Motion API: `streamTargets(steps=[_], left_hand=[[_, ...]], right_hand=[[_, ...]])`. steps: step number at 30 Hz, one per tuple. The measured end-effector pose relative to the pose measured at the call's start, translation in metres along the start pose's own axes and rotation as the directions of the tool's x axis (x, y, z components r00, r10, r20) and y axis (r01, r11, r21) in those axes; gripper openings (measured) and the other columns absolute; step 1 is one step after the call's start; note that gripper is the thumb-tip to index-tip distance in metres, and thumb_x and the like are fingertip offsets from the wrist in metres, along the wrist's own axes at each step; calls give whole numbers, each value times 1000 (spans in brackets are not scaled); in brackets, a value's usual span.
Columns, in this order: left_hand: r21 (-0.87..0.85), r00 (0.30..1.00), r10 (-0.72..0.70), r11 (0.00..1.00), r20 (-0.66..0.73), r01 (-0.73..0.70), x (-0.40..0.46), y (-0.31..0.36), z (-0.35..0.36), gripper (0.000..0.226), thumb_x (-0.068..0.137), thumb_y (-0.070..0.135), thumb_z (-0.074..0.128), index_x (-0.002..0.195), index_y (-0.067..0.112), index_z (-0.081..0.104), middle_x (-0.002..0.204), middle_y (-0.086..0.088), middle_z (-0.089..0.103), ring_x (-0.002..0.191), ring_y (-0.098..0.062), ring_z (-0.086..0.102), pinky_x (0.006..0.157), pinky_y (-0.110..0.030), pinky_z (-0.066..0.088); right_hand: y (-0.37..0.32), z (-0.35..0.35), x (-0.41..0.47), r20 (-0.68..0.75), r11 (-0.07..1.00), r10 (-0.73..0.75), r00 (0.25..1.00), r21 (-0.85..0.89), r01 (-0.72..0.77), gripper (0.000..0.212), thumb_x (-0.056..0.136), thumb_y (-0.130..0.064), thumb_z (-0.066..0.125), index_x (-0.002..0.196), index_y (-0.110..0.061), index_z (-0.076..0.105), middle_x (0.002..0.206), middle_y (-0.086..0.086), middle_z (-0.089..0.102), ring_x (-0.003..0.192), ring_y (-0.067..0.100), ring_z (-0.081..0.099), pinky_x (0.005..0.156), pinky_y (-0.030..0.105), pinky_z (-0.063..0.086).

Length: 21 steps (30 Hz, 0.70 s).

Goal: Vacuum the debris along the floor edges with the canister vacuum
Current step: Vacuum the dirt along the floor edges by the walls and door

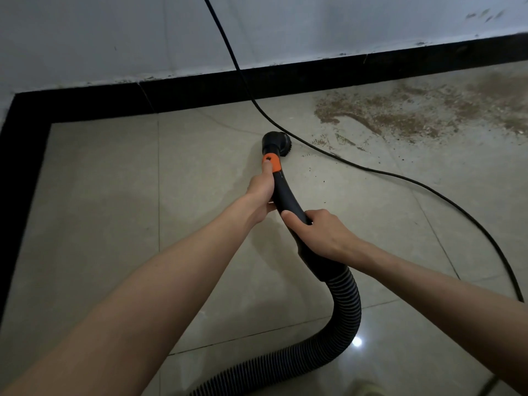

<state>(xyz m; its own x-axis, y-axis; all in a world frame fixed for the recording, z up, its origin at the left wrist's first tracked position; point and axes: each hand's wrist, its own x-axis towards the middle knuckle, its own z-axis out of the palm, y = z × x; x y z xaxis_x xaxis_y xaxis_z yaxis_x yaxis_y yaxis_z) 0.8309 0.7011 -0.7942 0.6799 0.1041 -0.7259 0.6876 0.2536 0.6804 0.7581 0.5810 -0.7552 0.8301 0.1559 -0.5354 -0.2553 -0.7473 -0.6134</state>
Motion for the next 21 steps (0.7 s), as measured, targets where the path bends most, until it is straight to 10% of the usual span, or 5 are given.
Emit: streamTargets(steps=[7,21], left_hand=[[-205,998,-59,977,-10,56,-19,-1,-39,43,97,48,35,107,9,46,79,-6,51,69,-18,51,62,-31,46],[-56,996,-73,996,-48,70,-53,-56,-31,65,96,56,36,129,1,46,93,-9,55,82,-23,55,67,-33,48]], right_hand=[[-21,15,-6,108,992,-55,993,-104,66,49,95,-58,43,73,-15,52,72,2,61,69,20,61,66,30,48],[13,32,-68,109,989,-3,994,-147,19,48,94,-61,39,76,-18,50,83,7,68,79,26,66,78,37,55]])
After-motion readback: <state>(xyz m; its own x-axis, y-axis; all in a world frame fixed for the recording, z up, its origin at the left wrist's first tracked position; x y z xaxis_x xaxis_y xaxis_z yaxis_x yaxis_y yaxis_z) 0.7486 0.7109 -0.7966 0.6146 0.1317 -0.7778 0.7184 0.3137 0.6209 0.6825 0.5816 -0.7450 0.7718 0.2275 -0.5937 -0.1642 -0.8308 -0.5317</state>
